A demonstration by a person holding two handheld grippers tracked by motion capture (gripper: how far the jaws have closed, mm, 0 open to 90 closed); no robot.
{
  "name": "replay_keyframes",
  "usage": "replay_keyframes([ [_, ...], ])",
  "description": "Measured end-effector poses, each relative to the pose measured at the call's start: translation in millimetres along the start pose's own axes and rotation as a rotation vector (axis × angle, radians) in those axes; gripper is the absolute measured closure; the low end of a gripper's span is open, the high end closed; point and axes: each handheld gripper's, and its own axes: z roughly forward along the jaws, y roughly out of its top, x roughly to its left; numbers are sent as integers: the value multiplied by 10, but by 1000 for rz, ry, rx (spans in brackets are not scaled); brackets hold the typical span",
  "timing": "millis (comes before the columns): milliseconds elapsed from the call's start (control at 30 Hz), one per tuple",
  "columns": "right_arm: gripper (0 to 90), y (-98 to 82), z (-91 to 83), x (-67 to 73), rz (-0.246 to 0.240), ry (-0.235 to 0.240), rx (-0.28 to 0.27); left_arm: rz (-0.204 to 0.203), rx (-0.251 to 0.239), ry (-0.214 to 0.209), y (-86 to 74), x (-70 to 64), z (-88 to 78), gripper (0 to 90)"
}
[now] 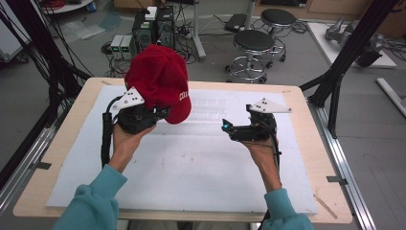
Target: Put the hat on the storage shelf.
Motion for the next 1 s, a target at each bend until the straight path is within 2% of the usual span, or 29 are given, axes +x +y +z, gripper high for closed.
replay_keyframes([
  [167,4,-121,-111,-91,33,-24,17,51,24,53,49,2,73,851],
  [233,4,-161,-147,-113,33,-39,21,58,15,68,55,11,108,852],
  [333,5,-238,-214,-159,40,-59,31,78,30,93,50,22,168,852],
  [367,4,-287,-248,-185,52,-69,57,81,30,99,45,22,194,852],
  [433,4,-324,-285,-202,53,-81,64,84,36,114,33,24,239,852],
  [500,5,-351,-312,-205,56,-84,45,82,33,122,20,22,289,852],
  [633,5,-511,-363,-256,76,-95,73,97,41,146,-2,12,380,852],
  [900,5,-720,-427,-314,104,-109,75,115,65,198,-35,-7,511,853],
  [1000,4,-798,-447,-332,116,-115,77,109,61,215,-47,-13,554,852],
])
